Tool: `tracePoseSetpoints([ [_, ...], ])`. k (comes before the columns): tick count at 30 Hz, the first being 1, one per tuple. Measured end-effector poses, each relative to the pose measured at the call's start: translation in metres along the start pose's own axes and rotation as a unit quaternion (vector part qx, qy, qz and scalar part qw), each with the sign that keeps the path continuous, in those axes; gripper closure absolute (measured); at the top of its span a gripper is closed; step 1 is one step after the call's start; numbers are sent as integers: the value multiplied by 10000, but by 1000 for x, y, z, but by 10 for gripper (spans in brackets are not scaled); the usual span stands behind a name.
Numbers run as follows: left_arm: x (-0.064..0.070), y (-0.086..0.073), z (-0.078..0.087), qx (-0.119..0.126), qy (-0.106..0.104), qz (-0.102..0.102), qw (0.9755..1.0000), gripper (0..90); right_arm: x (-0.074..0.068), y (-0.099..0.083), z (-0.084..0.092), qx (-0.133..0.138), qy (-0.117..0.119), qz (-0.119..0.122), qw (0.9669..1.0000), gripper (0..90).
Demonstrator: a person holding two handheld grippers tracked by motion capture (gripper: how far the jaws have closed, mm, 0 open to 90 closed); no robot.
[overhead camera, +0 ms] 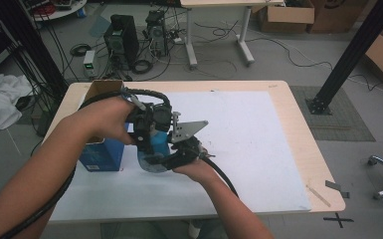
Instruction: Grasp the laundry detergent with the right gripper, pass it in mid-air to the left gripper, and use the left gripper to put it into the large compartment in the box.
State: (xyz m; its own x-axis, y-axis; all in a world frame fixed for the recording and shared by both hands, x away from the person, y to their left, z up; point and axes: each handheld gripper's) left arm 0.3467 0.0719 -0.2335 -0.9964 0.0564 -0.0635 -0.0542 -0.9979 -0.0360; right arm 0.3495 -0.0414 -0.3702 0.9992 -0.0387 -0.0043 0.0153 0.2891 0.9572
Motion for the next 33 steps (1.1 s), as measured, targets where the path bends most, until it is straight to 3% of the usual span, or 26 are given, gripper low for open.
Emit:
tracePoseSetpoints([
  [10,-3,0,2,-14,-66,97,9999,390,1,-2,3,-45,40,-81,9999,272],
  [21,-11,-11,7,3,-254,419,9988,389,5,2,31,-186,-36,-173,9997,191],
  [26,-18,-17,14,-60,-248,665,9975,388,7,7,47,-617,-55,-175,9979,74],
  [27,-20,-18,15,-65,-244,716,9971,388,8,8,51,-785,-91,-204,9967,44],
  [28,-23,-21,20,-117,-274,849,9959,388,11,11,59,-1121,-133,-279,9932,11],
  [31,-27,-25,24,-105,-322,999,9944,388,13,15,69,-1338,-178,-312,9904,0],
  [32,-29,-27,26,-96,-351,1121,9930,388,15,21,78,-1579,-235,-307,9867,0],
  [33,-31,-28,28,-121,-398,1234,9915,388,15,21,78,-1579,-235,-307,9867,0],
])
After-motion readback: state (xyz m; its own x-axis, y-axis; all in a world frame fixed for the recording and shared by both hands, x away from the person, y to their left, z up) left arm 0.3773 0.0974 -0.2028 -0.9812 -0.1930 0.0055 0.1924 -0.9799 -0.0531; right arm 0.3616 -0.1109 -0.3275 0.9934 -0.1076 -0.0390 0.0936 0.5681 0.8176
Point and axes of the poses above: each handheld gripper's, and its own axes: z roughly backward along the jaws, y roughly out of its top, x roughly to its right
